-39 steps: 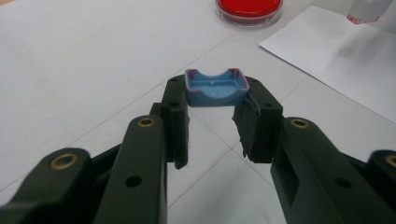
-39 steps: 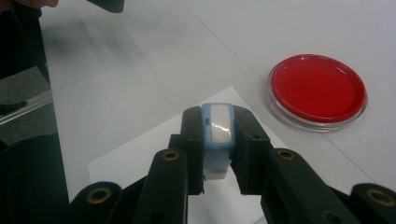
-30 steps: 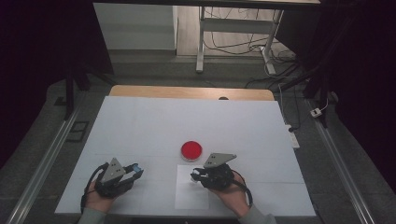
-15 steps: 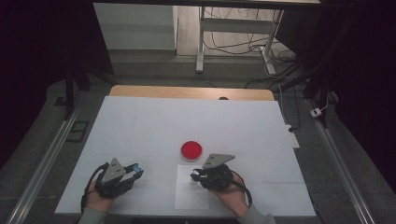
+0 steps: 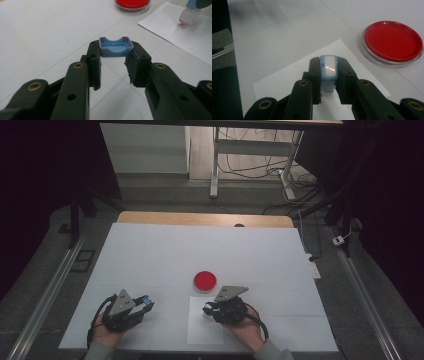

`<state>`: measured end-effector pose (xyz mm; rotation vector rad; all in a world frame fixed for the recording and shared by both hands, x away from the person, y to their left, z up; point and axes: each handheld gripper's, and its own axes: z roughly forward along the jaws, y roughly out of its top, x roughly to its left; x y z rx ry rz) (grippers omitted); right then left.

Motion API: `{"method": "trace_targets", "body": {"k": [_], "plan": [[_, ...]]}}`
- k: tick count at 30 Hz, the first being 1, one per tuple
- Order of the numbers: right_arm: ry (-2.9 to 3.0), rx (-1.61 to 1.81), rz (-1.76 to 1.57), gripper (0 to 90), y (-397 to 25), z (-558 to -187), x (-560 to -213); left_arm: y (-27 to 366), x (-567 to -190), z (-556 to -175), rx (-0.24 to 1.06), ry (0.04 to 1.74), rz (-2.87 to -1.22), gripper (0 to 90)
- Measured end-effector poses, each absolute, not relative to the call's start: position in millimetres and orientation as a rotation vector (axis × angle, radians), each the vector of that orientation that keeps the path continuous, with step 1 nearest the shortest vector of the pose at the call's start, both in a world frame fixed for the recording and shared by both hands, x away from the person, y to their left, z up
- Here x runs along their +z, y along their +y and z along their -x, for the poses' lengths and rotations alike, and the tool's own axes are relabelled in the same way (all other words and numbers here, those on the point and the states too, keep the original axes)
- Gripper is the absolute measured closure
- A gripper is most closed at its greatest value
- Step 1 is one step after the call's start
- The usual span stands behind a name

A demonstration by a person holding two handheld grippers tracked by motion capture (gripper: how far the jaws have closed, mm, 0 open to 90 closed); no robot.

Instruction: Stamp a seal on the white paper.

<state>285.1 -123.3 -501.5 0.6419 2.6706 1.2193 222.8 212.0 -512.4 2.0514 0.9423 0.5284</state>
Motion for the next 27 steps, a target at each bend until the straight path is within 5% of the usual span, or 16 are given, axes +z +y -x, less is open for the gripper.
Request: {"method": "trace_targets", "body": {"k": [27], "plan": [[2.679,1.177,-0.601,75.5,-117.0,-285.1,-507.4,212.6,-512.2,-222.8,0.529,0.943,-2.05,65.9]]}}
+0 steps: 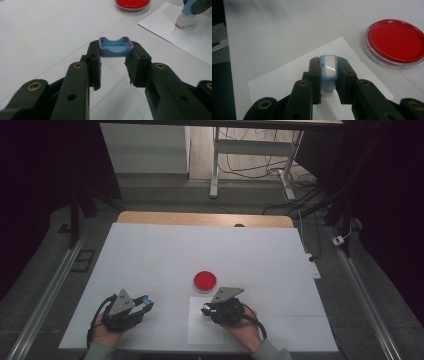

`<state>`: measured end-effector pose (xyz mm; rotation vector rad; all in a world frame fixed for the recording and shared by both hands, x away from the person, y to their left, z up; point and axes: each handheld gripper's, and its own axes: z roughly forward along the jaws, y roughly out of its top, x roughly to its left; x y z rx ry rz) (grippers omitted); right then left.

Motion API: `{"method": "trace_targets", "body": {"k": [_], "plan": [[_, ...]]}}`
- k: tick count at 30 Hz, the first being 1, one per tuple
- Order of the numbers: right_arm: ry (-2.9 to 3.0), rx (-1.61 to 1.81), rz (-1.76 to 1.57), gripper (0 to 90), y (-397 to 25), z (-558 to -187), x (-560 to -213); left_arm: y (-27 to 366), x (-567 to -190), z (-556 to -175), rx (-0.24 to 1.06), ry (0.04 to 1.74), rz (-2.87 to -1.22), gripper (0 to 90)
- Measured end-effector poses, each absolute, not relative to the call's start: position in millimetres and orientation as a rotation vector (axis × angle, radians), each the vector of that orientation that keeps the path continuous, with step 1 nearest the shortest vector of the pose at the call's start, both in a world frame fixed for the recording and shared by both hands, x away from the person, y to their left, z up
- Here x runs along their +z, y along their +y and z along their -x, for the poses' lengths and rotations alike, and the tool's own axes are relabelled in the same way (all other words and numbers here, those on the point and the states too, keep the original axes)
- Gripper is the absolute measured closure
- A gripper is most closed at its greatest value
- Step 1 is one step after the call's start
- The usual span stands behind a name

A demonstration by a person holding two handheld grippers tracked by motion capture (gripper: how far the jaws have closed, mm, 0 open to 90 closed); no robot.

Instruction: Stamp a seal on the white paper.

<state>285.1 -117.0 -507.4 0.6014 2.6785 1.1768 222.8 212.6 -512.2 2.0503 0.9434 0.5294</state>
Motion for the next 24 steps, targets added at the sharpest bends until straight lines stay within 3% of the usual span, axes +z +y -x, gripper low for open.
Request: {"method": "trace_targets", "body": {"k": [24], "plan": [[2.688,1.091,-0.574,76.1,-112.0,-281.9,-509.8,211.3,-511.7,-221.9,0.531,0.94,-2.053,65.9]]}}
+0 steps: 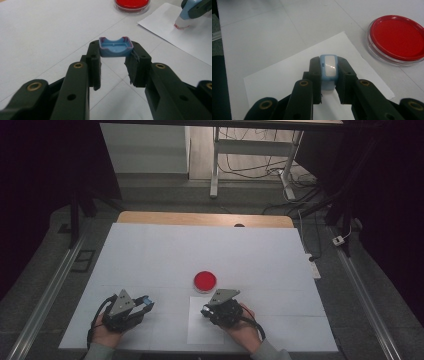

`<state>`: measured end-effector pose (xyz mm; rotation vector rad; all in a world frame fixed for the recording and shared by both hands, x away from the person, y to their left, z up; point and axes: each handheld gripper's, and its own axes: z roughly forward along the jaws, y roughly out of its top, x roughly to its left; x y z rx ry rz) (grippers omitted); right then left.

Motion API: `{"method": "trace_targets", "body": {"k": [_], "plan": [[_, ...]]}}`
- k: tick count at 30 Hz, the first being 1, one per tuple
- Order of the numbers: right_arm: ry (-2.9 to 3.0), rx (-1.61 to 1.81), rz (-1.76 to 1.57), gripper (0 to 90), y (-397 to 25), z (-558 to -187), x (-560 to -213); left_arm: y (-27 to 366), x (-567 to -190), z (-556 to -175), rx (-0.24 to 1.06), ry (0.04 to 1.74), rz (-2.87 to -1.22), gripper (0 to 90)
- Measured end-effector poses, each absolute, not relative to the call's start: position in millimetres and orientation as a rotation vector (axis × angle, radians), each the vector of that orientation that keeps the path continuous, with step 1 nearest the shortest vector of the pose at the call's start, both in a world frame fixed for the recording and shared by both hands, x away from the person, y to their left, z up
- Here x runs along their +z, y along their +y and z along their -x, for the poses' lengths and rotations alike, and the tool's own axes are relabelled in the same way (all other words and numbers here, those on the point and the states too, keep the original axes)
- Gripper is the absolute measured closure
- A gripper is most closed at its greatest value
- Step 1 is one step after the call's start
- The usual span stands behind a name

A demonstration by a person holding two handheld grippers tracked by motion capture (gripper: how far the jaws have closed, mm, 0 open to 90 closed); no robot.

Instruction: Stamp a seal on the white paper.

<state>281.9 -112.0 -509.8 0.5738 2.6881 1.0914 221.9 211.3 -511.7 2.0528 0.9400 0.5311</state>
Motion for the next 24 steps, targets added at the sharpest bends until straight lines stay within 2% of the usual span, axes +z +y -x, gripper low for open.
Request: {"method": "trace_targets", "body": {"k": [24], "plan": [[2.674,1.116,-0.578,76.3,-114.1,-280.8,-512.3,212.0,-510.8,-221.3,0.533,0.943,-2.046,65.9]]}}
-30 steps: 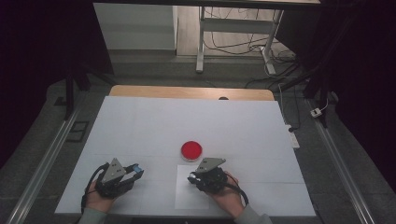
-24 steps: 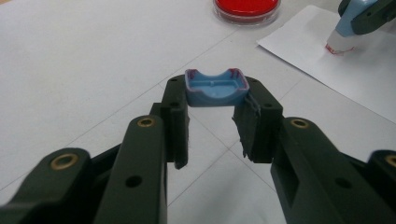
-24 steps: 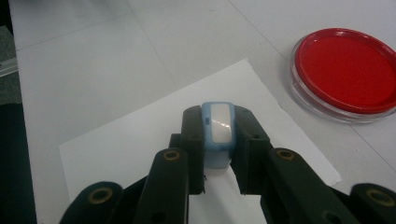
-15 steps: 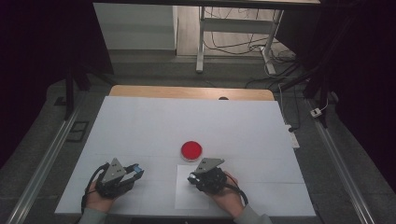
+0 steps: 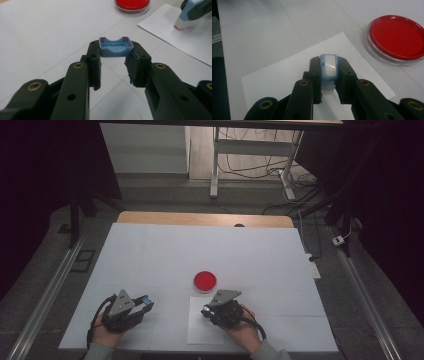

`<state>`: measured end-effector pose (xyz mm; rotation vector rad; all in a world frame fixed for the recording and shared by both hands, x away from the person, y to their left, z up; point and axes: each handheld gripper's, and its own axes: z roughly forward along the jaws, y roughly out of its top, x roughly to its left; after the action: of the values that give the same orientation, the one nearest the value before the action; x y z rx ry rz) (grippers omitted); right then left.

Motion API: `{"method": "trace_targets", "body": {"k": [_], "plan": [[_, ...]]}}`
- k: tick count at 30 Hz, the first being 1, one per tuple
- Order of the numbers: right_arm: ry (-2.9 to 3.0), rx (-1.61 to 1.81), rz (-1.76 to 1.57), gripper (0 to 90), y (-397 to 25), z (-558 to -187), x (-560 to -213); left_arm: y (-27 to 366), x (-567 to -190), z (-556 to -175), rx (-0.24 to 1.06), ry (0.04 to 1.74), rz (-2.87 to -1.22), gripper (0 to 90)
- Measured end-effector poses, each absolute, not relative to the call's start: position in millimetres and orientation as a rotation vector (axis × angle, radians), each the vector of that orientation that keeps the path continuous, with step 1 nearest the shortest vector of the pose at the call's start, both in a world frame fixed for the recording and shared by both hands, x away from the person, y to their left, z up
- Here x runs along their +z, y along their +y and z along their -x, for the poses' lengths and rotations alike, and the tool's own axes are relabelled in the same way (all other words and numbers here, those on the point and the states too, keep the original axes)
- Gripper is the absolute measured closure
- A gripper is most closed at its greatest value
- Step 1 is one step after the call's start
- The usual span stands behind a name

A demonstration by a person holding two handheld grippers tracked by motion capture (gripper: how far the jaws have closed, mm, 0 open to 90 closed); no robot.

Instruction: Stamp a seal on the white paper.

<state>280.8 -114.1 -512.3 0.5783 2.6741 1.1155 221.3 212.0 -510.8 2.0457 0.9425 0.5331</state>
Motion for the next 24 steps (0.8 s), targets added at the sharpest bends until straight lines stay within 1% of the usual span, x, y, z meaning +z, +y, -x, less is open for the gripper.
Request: {"method": "trace_targets", "body": {"k": [24], "plan": [[2.656,1.124,-0.555,75.8,-114.7,-278.6,-512.2,213.7,-509.9,-221.5,0.542,0.949,-2.038,65.9]]}}
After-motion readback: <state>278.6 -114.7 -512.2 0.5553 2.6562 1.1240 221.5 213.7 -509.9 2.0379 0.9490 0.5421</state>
